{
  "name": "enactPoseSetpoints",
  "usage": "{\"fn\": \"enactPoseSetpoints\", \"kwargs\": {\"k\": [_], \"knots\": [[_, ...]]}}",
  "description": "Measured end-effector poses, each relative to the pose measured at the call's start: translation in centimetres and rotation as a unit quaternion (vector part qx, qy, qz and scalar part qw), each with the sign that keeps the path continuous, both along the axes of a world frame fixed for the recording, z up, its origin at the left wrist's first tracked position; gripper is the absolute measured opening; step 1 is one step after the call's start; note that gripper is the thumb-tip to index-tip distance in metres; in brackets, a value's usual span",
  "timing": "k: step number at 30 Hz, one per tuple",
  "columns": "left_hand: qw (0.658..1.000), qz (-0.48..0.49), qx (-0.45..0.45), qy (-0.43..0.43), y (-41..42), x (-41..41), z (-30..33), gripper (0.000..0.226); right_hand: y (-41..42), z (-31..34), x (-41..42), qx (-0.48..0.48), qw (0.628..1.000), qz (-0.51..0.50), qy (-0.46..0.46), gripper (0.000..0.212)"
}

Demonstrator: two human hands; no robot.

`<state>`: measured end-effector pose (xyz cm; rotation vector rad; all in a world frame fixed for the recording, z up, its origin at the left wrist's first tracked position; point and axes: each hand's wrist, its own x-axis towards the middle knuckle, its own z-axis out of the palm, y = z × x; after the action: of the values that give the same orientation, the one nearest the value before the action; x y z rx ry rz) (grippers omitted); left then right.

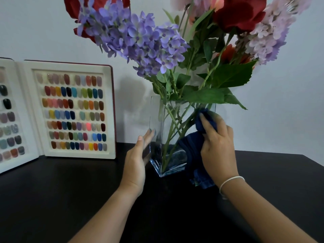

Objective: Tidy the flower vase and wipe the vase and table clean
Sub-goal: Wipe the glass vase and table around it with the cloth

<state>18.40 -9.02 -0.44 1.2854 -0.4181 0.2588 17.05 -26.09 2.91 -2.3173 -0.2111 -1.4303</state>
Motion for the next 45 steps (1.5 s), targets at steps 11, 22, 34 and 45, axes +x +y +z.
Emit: {"fn": "enactPoseSetpoints", "kwargs": {"k": [11, 22, 34, 45], "knots": [[1.000, -0.002, -0.014, 0.006, 0.1, 0.0, 0.0, 0.041, 2.9, 0.1, -0.2, 0.038, 0.998, 0.054, -0.014, 0.050], [1.000, 0.000, -0.015, 0.004, 0.2, 0.1, -0.1, 0.041, 2.4, -0.1, -0.3, -0.032, 0.997, 0.066, -0.020, 0.053], [1.000, 0.003, -0.010, 0.012, 0.0, 0.1, -0.1, 0.041, -2.7, 0.0, 1.8, 0.171, 0.979, 0.110, 0.020, 0.046], [1.000, 0.003, -0.011, 0.015, 0.0, 0.1, 0.0, 0.040, -1.7, 0.4, 1.6, 0.116, 0.988, 0.101, -0.022, 0.046]]}}
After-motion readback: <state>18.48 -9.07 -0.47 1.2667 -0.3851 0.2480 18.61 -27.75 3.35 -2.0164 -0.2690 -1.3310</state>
